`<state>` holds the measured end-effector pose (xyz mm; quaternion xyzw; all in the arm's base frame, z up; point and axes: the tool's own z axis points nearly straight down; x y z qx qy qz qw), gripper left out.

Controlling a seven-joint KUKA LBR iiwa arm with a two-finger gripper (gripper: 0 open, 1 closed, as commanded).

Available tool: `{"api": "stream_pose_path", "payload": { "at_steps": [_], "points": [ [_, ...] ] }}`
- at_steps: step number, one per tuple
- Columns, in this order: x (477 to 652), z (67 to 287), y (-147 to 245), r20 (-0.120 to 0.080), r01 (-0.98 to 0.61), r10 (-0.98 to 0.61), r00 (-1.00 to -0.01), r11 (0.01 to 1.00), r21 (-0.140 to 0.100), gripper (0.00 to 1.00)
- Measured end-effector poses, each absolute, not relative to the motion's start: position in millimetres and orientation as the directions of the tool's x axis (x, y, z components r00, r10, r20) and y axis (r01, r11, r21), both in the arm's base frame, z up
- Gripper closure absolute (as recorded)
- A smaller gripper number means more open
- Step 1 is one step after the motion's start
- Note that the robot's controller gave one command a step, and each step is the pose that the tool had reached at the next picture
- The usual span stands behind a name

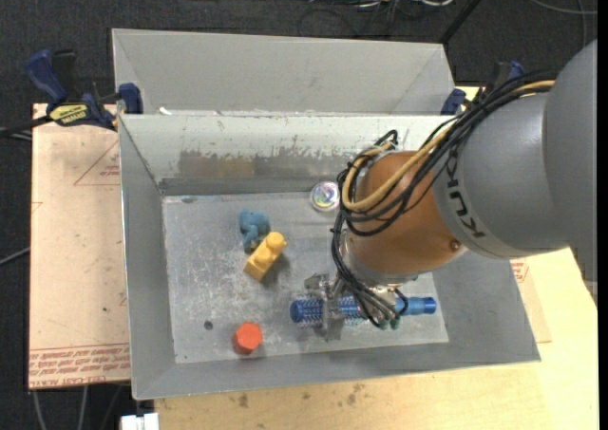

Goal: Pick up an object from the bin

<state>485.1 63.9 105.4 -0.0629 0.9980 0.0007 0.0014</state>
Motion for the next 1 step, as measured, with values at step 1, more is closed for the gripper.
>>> {"api": "stream_pose_path", "payload": {
  "at_steps": [1],
  "points": [
    [486.8, 194.0, 64.7, -0.008, -0.125, -0.125, -0.992, 0.992, 0.001, 1.0]
  ]
}}
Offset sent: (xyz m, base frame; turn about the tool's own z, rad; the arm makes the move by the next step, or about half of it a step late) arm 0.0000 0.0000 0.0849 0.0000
